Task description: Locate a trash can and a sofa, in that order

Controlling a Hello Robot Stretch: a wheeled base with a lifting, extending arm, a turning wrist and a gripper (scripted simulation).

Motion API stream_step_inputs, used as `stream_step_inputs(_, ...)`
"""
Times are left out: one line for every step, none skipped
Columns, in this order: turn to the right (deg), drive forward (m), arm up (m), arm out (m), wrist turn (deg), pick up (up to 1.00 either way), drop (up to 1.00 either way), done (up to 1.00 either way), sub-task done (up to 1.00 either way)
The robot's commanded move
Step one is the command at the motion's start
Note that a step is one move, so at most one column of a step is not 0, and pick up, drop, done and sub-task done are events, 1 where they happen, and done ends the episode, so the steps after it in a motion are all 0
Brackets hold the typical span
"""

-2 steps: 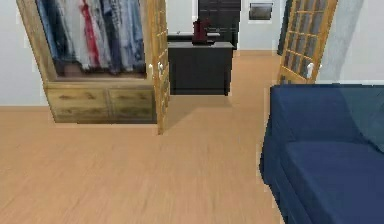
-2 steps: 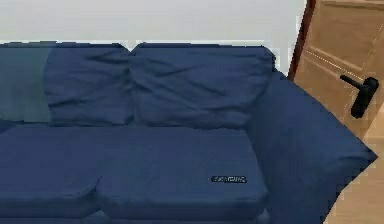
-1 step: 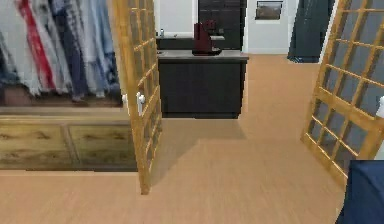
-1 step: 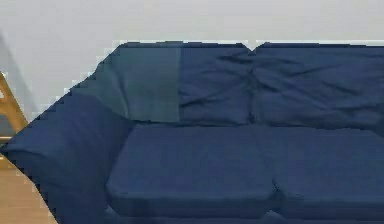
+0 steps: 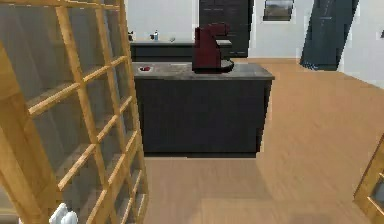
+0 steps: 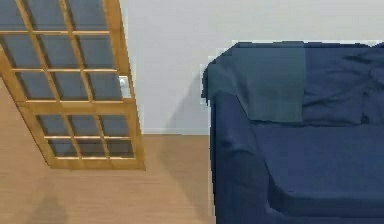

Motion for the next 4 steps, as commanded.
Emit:
stream_step_inputs(36.0, 0.0, 0.0, 0.0, 0.0, 0.0, 0.0, 0.0, 0.0)
stream_step_inputs(0.0, 1.0, 0.0, 0.0, 0.0, 0.0, 0.0, 0.0, 0.0)
stream_step_inputs(0.0, 0.8, 0.0, 0.0, 0.0, 0.0, 0.0, 0.0, 0.0)
stream_step_inputs(6.0, 0.0, 0.0, 0.0, 0.0, 0.0, 0.0, 0.0, 0.0)
